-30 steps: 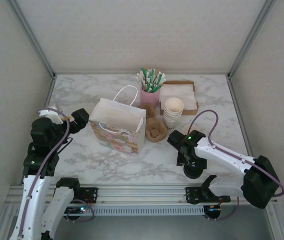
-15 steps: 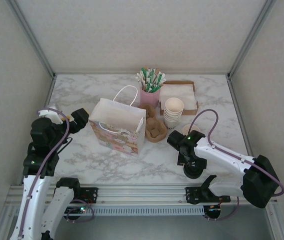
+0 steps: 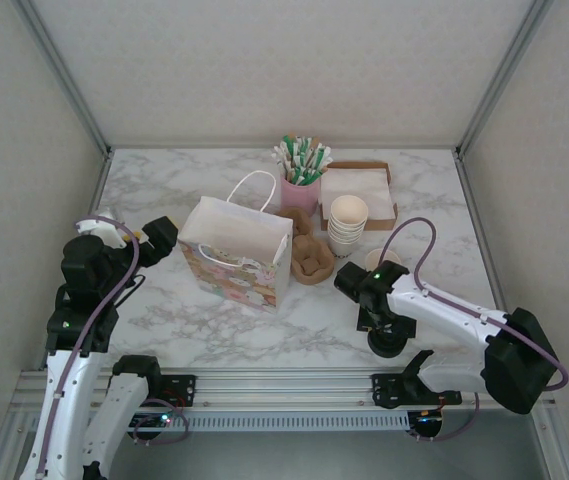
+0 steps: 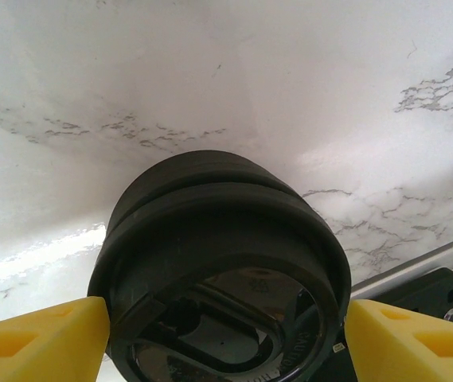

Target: Pack the takeout coffee

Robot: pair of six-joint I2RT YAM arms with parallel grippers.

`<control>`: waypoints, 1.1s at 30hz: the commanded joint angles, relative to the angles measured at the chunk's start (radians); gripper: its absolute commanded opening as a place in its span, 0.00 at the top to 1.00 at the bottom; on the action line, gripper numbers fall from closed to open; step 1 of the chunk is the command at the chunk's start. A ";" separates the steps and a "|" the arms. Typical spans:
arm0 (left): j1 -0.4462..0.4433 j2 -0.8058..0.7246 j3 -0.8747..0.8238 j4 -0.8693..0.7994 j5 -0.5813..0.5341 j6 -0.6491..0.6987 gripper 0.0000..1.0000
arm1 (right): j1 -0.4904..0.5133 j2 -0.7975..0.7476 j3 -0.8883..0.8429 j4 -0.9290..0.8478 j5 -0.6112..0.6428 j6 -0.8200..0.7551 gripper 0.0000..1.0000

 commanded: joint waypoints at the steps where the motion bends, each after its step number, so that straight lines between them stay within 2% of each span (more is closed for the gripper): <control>1: 0.010 -0.005 -0.007 -0.013 -0.013 -0.008 0.00 | 0.010 0.013 -0.024 -0.002 0.021 0.021 0.21; 6: 0.011 -0.001 -0.006 -0.013 -0.014 -0.008 0.00 | 0.010 0.006 -0.036 0.024 0.010 0.021 0.23; 13: 0.011 0.001 -0.006 -0.014 -0.015 -0.008 0.00 | 0.010 -0.014 -0.030 0.027 0.014 0.022 0.33; 26: 0.013 -0.003 -0.006 -0.013 -0.016 -0.006 0.00 | 0.010 -0.073 0.057 -0.067 0.049 0.018 0.33; 29: 0.013 -0.005 -0.006 -0.014 -0.016 -0.007 0.00 | 0.010 -0.080 0.059 -0.072 0.055 0.023 0.31; 33: 0.013 -0.005 -0.006 -0.014 -0.016 -0.006 0.00 | 0.005 -0.100 0.034 -0.058 0.030 0.065 0.19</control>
